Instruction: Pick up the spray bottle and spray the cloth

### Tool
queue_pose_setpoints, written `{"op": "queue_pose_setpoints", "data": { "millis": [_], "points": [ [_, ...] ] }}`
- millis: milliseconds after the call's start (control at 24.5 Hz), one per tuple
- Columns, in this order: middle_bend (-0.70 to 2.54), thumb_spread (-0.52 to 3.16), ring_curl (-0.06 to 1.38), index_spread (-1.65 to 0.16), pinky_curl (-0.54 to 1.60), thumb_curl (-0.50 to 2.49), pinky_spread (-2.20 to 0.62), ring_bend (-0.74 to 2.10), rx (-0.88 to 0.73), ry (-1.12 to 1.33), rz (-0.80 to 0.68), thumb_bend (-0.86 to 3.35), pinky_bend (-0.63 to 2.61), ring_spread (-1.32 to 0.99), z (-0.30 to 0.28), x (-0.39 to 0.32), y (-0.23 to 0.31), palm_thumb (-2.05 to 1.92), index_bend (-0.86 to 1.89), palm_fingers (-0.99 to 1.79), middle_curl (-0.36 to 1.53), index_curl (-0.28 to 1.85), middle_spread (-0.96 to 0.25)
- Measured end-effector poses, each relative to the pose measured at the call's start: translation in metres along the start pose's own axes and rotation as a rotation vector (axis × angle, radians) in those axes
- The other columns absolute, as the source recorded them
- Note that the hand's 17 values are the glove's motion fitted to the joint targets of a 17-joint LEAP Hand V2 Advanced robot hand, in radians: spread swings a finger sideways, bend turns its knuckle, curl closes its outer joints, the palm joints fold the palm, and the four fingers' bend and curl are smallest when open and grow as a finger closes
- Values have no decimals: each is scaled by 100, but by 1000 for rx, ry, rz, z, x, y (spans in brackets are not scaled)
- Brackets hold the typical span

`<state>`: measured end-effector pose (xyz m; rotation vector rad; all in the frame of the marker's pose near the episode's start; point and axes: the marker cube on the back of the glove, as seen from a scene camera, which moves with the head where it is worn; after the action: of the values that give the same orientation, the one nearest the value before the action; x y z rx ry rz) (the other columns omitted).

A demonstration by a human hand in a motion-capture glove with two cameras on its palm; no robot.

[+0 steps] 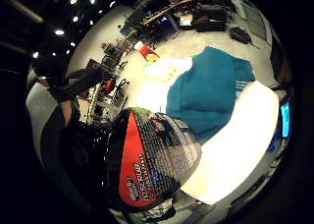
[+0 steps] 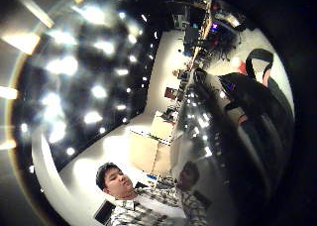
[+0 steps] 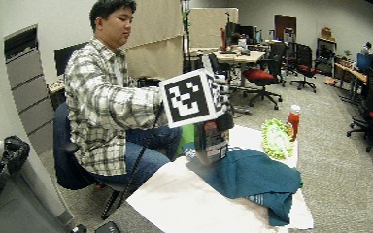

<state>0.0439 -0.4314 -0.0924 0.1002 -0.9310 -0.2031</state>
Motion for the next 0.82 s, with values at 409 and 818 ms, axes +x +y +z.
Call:
{"op": "queue_pose_setpoints", "data": {
  "millis": [409, 818],
  "points": [
    [66, 15, 49, -21, 42, 79, -15, 61, -85, -133, -37, -3, 37, -22, 115, 3, -23, 104, 37, 132, 54, 59, -14],
    [65, 17, 49, -22, 42, 79, -13, 60, -96, -158, -21, -3, 36, -21, 175, 25, -43, 105, 37, 131, 54, 60, -14]
  ]
}}
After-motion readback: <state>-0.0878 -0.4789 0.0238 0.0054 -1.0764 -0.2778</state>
